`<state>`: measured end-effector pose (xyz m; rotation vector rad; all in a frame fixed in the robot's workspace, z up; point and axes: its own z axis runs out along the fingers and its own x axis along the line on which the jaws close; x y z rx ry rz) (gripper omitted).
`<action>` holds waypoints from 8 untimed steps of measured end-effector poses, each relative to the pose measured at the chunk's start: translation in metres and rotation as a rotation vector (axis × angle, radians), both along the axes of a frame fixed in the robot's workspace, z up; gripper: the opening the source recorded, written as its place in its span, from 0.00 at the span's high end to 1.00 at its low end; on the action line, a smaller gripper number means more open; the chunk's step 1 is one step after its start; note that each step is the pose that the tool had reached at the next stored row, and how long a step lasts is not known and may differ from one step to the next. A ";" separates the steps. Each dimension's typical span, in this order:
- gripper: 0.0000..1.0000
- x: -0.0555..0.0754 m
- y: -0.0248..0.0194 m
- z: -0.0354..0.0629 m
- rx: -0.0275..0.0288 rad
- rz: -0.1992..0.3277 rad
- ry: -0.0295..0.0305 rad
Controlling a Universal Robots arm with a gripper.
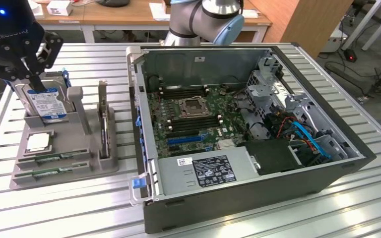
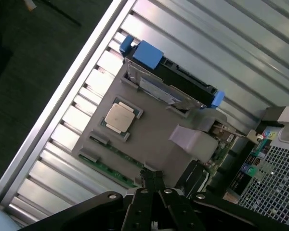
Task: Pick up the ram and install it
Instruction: 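Pick up the ram and move it above insertion slot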
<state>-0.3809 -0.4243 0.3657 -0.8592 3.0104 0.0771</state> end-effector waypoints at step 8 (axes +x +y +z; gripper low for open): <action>0.91 0.000 0.0000 -0.0008 0.0000 0.122 -0.0001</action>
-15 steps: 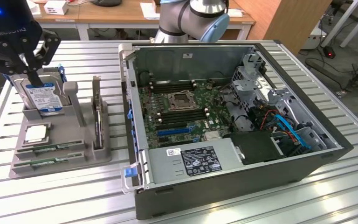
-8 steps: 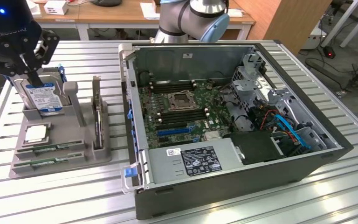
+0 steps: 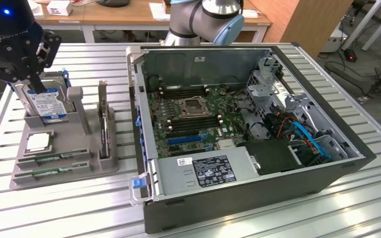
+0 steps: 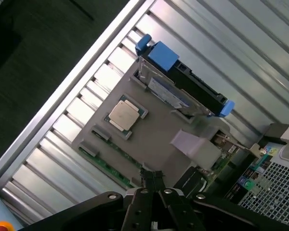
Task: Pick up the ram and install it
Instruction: 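Pick up the ram and move it above insertion slot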
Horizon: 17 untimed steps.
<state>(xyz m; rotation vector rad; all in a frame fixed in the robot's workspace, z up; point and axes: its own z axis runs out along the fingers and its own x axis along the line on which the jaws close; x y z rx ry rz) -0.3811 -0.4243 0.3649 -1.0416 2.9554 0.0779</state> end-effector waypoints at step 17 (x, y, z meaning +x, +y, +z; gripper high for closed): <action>0.91 0.000 0.0000 -0.0017 -0.0003 0.264 0.0000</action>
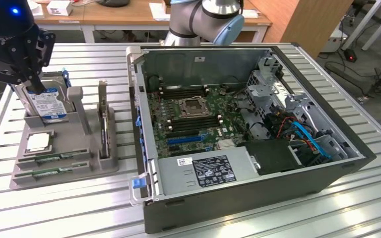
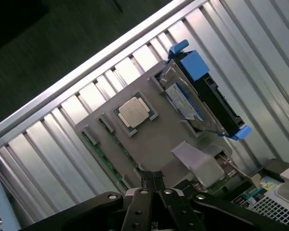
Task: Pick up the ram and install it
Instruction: 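Pick up the ram and move it above insertion slot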
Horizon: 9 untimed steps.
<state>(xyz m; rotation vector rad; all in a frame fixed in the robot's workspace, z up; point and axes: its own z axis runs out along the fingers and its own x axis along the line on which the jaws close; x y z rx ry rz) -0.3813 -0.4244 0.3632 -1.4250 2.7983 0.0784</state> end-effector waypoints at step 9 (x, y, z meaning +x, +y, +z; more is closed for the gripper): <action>0.91 0.000 0.0000 -0.0009 0.0000 0.156 0.0000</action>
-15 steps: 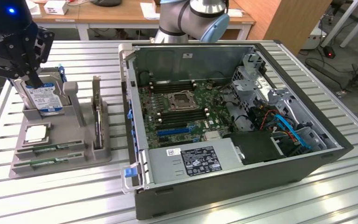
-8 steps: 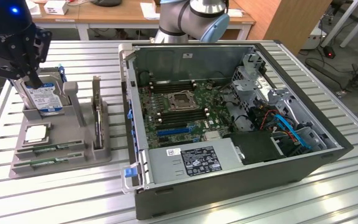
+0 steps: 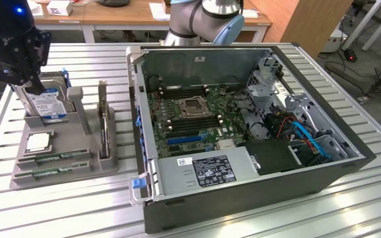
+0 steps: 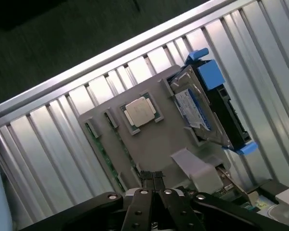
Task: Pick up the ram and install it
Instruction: 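Pick up the ram and move it above insertion slot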
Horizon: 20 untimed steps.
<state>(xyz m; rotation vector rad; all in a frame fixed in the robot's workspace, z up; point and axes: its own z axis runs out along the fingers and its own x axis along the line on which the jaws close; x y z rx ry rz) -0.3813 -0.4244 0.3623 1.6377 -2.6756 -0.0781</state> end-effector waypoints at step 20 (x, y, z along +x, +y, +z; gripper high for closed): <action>0.91 0.000 0.0000 -0.0015 -0.0008 0.364 0.0001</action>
